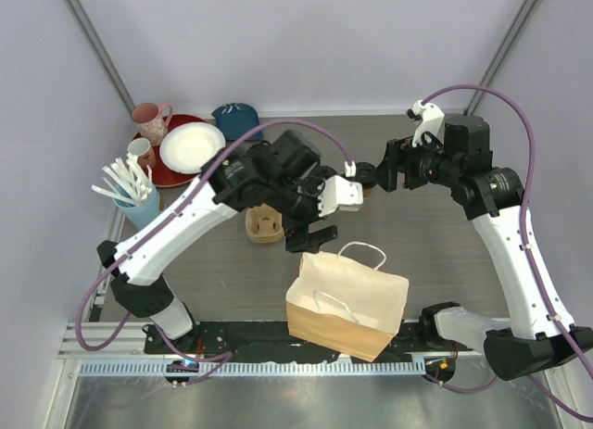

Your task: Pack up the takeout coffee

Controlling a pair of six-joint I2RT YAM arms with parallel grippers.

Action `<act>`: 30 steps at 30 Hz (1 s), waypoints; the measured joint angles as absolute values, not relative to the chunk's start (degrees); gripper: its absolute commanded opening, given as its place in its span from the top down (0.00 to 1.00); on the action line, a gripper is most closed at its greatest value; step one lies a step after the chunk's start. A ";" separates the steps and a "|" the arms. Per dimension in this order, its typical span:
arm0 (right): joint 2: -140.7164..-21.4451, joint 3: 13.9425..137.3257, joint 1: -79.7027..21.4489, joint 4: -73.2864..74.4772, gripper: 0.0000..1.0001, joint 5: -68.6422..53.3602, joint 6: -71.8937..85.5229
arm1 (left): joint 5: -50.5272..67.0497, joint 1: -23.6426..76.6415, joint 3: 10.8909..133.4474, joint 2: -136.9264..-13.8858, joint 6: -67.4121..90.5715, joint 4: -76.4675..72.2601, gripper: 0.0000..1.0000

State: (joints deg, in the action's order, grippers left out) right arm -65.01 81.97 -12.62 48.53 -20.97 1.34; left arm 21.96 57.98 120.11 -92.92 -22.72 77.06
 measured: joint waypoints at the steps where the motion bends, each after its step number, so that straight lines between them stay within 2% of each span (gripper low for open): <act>1: -65.04 81.97 -12.62 48.53 0.23 -20.99 1.34 | 21.26 58.02 118.19 -93.30 -22.96 77.03 0.10; 6: -65.04 81.97 -12.62 48.56 0.23 -20.95 1.34 | 22.37 58.13 112.92 -95.53 -24.45 76.97 0.13; 9: -65.04 81.97 -12.62 48.58 0.23 -20.86 1.30 | 24.99 58.13 110.69 -95.61 -25.19 76.93 0.29; 10: -65.04 81.97 -12.62 48.62 0.23 -20.82 1.26 | 25.54 58.13 110.06 -95.61 -25.39 76.84 0.45; 12: -65.04 81.97 -12.62 48.82 0.23 -20.67 1.17 | 26.41 58.13 108.07 -95.61 -25.56 76.51 0.66; 13: -65.04 81.97 -12.62 48.95 0.23 -20.64 1.17 | 26.63 58.13 107.15 -95.64 -25.85 76.53 0.84; 15: -65.04 81.97 -12.62 48.99 0.23 -20.60 1.15 | 26.92 58.15 106.48 -95.81 -25.58 76.55 1.00; 21: -65.41 82.00 -12.62 49.04 0.23 -18.22 1.32 | 25.36 57.65 106.59 -95.81 -23.88 74.76 1.00; 30: -66.98 86.74 -12.62 49.50 0.22 -8.64 4.78 | 22.26 51.62 107.35 -96.12 -18.55 69.89 1.00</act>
